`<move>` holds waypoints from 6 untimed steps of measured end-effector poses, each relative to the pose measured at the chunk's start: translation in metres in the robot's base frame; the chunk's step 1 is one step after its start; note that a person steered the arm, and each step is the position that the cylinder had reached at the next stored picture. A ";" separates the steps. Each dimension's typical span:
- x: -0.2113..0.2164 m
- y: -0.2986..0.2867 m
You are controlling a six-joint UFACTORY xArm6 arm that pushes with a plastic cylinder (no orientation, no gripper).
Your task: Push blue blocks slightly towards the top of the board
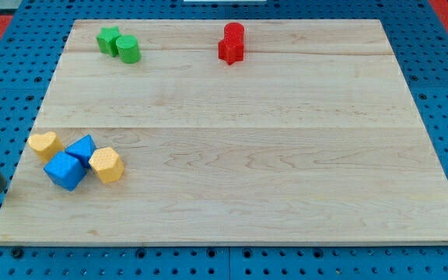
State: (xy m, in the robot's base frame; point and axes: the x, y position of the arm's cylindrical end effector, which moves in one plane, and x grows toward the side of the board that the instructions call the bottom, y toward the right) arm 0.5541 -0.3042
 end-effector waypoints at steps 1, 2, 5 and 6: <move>-0.001 0.017; -0.018 0.042; -0.005 0.077; 0.027 0.093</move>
